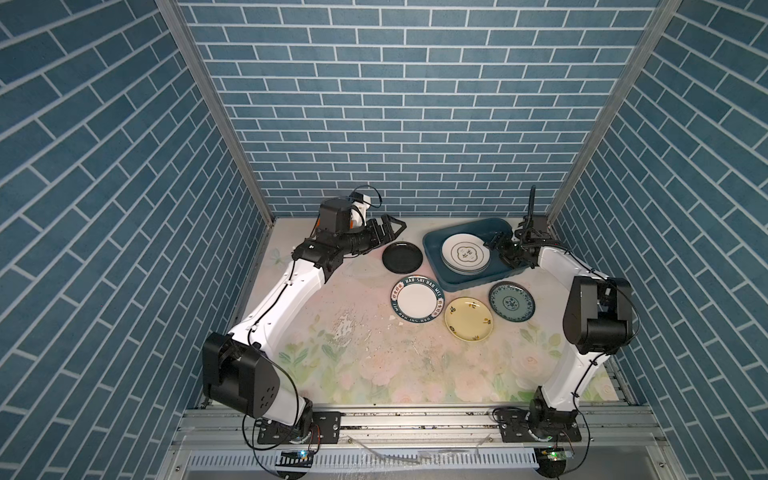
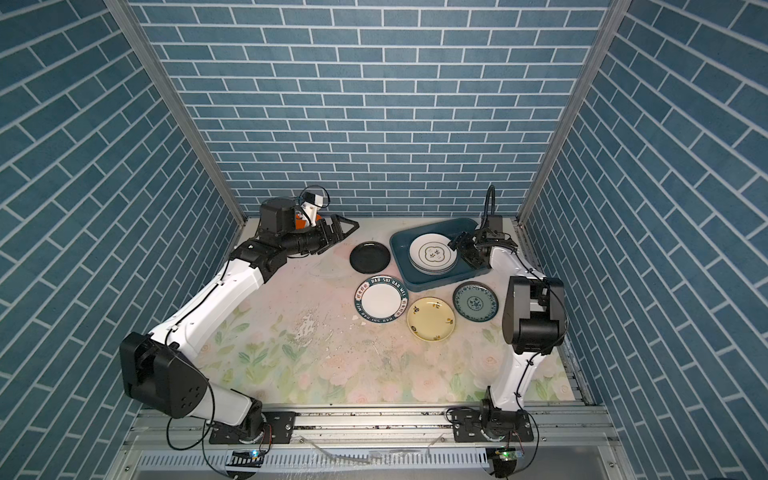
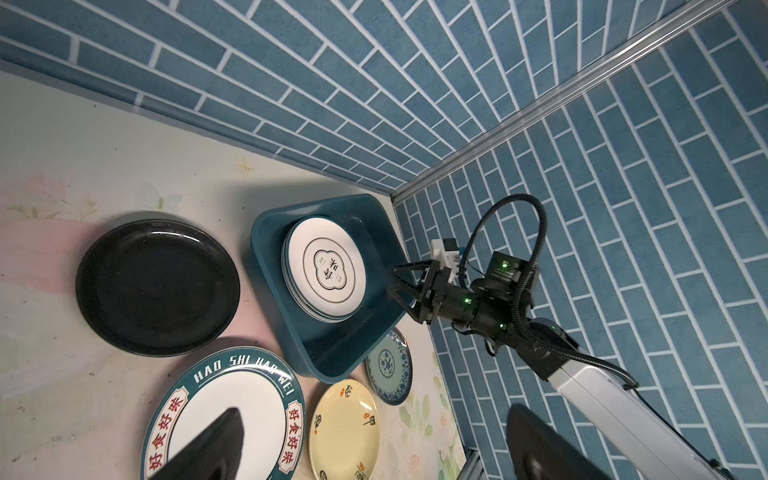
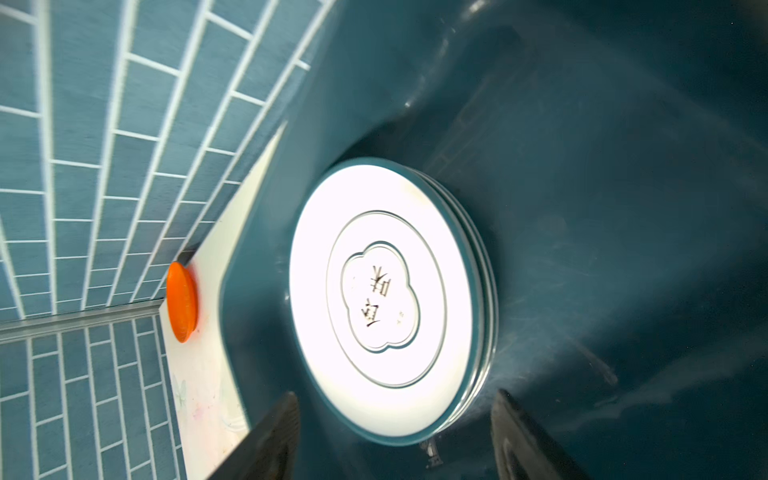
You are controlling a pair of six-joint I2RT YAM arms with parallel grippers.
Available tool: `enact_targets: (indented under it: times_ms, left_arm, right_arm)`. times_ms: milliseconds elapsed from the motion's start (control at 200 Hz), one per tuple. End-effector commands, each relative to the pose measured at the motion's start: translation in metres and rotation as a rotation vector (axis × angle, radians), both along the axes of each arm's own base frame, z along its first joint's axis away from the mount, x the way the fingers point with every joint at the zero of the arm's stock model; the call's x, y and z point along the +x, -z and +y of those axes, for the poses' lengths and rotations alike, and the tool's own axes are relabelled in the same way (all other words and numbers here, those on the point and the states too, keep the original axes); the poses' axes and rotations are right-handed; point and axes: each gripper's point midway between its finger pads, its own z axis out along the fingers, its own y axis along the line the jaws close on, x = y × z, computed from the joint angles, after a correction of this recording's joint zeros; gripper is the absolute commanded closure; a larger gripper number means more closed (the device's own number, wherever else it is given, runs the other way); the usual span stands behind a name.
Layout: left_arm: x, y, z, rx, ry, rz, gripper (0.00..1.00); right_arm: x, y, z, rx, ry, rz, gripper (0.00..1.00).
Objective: Place the plates into the plastic bin on the countertop
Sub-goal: 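Open the right gripper and lift it while the left reaches toward the teal-rimmed plate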
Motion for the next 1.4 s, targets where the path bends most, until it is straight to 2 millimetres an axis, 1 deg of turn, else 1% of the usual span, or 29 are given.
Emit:
enact_targets:
  times_ms: [0,130,260,315,450,575,750,885,1005,1235,1395]
  left_arm:
    - [-0.010,0.004,0.006,0.034,-0.017,-0.002,0.00]
    - [-0.018,0.019,0.013,0.068,-0.035,0.032,0.00]
    - [-0.024,0.034,0.018,0.096,-0.044,0.069,0.00]
    - [-0.026,0.040,0.020,0.105,-0.046,0.083,0.00]
    - [-0.032,0.053,0.023,0.123,-0.050,0.114,0.00]
    - [-0.044,0.067,0.027,0.138,-0.043,0.144,0.00]
    - [-0.062,0.098,0.034,0.165,-0.044,0.210,0.00]
    - [-0.072,0.125,0.035,0.174,-0.034,0.260,0.00]
    - [-0.078,0.148,0.031,0.167,-0.026,0.301,0.01]
    - [-0.081,0.179,0.024,0.130,-0.019,0.351,0.02]
    - [-0.080,0.195,0.015,0.126,0.000,0.379,0.03]
  right_arm:
    - [-0.005,-0.038,0.007,-0.014,-0.056,-0.079,0.26]
    - [-0.018,-0.054,0.015,-0.030,-0.106,-0.102,0.25]
    - [-0.035,-0.062,0.030,-0.057,-0.154,-0.113,0.25]
    - [-0.042,-0.064,0.039,-0.075,-0.181,-0.118,0.24]
    - [-0.061,-0.069,0.068,-0.115,-0.274,-0.124,0.23]
    - [-0.076,-0.073,0.093,-0.132,-0.341,-0.134,0.22]
    - [-0.094,-0.072,0.116,-0.120,-0.396,-0.134,0.20]
    - [-0.105,-0.067,0.124,-0.121,-0.417,-0.121,0.20]
    - [-0.113,-0.064,0.128,-0.121,-0.428,-0.113,0.20]
    - [-0.122,-0.063,0.128,-0.127,-0.434,-0.105,0.20]
    - [-0.129,-0.059,0.125,-0.134,-0.428,-0.090,0.20]
